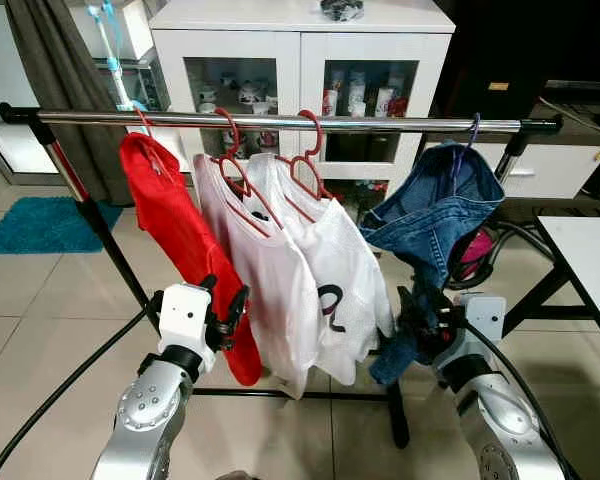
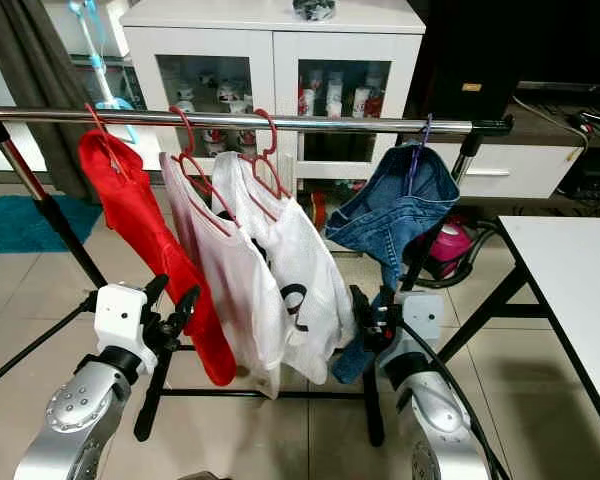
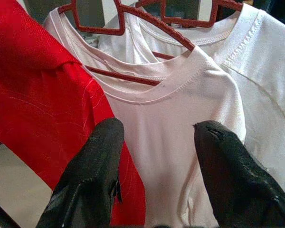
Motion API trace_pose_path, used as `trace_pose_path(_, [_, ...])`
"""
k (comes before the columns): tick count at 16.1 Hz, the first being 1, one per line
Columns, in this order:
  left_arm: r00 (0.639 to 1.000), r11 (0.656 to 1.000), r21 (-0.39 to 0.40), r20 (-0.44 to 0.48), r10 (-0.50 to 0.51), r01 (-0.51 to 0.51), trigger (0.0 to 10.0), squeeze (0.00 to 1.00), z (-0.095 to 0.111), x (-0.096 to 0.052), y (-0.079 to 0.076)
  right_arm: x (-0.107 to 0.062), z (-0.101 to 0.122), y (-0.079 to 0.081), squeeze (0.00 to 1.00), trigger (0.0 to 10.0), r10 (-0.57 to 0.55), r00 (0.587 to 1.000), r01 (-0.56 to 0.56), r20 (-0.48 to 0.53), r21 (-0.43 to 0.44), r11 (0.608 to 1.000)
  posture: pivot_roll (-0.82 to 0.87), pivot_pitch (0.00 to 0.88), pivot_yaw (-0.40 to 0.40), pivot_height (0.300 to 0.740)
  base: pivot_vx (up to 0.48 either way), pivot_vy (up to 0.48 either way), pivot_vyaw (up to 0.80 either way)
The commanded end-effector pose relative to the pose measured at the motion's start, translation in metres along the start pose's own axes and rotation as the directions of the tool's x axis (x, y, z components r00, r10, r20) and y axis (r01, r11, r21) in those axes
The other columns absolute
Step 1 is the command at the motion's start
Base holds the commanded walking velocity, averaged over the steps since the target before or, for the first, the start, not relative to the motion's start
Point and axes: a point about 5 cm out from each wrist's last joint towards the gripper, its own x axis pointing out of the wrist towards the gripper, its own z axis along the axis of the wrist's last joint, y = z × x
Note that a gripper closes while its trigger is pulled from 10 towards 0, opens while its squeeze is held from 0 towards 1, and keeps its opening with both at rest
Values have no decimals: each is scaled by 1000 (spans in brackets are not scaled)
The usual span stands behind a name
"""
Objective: Hang hanger
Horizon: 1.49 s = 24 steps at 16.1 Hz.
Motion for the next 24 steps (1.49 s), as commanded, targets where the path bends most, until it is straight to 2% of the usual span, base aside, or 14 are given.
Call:
trace_pose_path(1, [1000, 994, 110, 1, -11, 11, 10000, 0, 3, 0, 10, -20, 9, -3, 0, 10000, 4, 1000, -4, 9, -19, 1000, -120, 0, 64, 740, 0, 0, 0])
trace_pose_path(3, [1000, 996, 86, -13, 5, -4, 10000, 0, 4, 2, 13, -27, 8, -10, 0, 10000, -34, 999, 35, 12, -24, 999, -116, 0, 66, 740, 0, 0, 0])
trace_pose_path(5, [999, 998, 61, -14, -30, 30, 10000, 0, 7, 4, 8, -23, 12, -10, 0, 10000, -43, 997, 42, 62, 23, 999, -125, 0, 65, 740, 0, 0, 0])
trace_pose_path(6, [1000, 998, 51, -5, -25, 25, 10000, 0, 7, 5, 8, -21, 10, -11, 0, 10000, -57, 995, 51, 82, 78, 996, -134, 0, 71, 740, 0, 0, 0])
trace_pose_path(7, [1000, 998, -59, 1, 10, -10, 10000, 0, 3, 10, 8, -15, -14, -12, 0, 10000, -90, 996, 88, 10, 109, 990, -117, 0, 86, 740, 0, 0, 0])
trace_pose_path(8, [1000, 998, -55, 5, 6, -6, 10000, 0, 4, 10, 9, -14, -16, -11, 0, 10000, -85, 996, 85, -9, 75, 994, -117, 0, 86, 740, 0, 0, 0])
trace_pose_path(10, [997, 996, -61, 25, 73, -72, 10000, 0, 8, 13, 14, -12, -13, -7, 0, 10000, -42, 999, 43, -15, 100, 994, -104, 0, 73, 740, 0, 0, 0])
trace_pose_path(11, [995, 991, -90, 15, 97, -95, 10000, 0, 6, 15, 17, -12, -14, -4, 0, 10000, -14, 1000, 16, -25, 98, 995, -102, 0, 65, 740, 0, 0, 0])
trace_pose_path(12, [997, 997, -32, -11, 70, -71, 10000, 0, 3, 18, 17, -12, -16, -4, 0, 10000, -5, 999, 8, -40, 65, 998, -100, 0, 54, 740, 0, 0, 0])
trace_pose_path(13, [998, 998, -17, -14, 62, -62, 10000, 0, 3, 17, 17, -12, -15, -5, 0, 10000, -22, 999, 25, -39, 70, 997, -95, 0, 48, 740, 0, 0, 0])
trace_pose_path(14, [998, 998, -13, -19, 63, -63, 10000, 0, 3, 17, 17, -11, -14, -9, 0, 10000, -50, 998, 52, -30, 73, 996, -88, 0, 44, 740, 0, 0, 0])
trace_pose_path(24, [998, 998, -13, -19, 63, -63, 10000, 0, 3, 17, 17, -11, -14, -9, 0, 10000, -50, 998, 52, -30, 73, 996, -88, 0, 44, 740, 0, 0, 0])
